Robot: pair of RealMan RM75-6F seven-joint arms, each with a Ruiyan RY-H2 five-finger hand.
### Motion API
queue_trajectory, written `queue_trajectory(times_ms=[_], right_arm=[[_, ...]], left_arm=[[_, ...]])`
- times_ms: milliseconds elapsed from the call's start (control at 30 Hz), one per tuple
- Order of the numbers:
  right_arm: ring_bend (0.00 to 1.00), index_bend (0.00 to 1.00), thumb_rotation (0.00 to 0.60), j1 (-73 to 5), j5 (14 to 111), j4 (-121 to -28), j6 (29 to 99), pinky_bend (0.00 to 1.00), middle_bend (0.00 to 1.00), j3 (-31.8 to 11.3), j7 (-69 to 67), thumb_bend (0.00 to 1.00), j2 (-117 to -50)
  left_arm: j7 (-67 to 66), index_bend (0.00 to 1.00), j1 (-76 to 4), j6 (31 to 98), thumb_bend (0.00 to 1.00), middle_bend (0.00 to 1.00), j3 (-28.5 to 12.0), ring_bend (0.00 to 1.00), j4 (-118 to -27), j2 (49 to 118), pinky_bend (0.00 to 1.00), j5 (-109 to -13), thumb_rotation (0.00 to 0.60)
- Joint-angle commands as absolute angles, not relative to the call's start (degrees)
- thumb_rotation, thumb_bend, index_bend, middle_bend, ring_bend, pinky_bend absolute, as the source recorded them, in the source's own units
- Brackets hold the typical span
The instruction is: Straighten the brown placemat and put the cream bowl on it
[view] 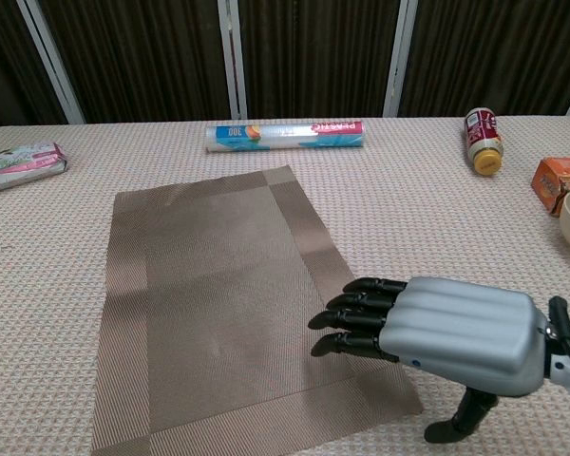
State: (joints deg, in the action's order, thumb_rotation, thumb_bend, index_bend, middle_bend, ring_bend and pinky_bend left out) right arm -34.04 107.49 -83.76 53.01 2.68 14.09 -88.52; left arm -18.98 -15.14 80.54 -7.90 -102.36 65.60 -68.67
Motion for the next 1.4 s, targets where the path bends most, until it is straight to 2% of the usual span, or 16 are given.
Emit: queue_trajectory(times_ms=[33, 667, 1200, 1400], right_arm=[[0.0, 0.13, 0.6, -34.32, 106.69, -83.45, 52.94, 0.0, 0.04, 2.33, 14.74, 0.07, -89.23], [0.0, 0.14, 0.6, -35.3, 104.82, -81.22, 54.08, 0.0, 0.04, 2.92, 17.51, 0.08, -91.94], [0.0, 0.14, 0.6, -35.81, 102.98, -77.62, 56.45, 0.0, 0.04, 2.78, 14.07, 0.28, -93.36], [0.0, 0.15, 0.6, -35.97, 102.86, -75.56, 56.59, 0.0, 0.04, 3.7, 13.46, 0.32, -93.9]], left_arm=[[-18.91, 0.0, -15.22, 80.33, 0.06, 0.0, -7.98, 0.0, -102.37, 65.57, 0.0, -68.62, 0.6], [-18.35, 0.0, -14.9, 80.01, 0.06, 0.0, -7.99, 0.0, -103.23, 64.91, 0.0, -68.86, 0.6], [-18.0, 0.0, -14.72, 79.76, 0.06, 0.0, -7.78, 0.0, -103.57, 64.61, 0.0, -69.48, 0.6], [-17.96, 0.0, -14.7, 79.6, 0.06, 0.0, -7.76, 0.0, -103.65, 64.56, 0.0, -69.46, 0.6]])
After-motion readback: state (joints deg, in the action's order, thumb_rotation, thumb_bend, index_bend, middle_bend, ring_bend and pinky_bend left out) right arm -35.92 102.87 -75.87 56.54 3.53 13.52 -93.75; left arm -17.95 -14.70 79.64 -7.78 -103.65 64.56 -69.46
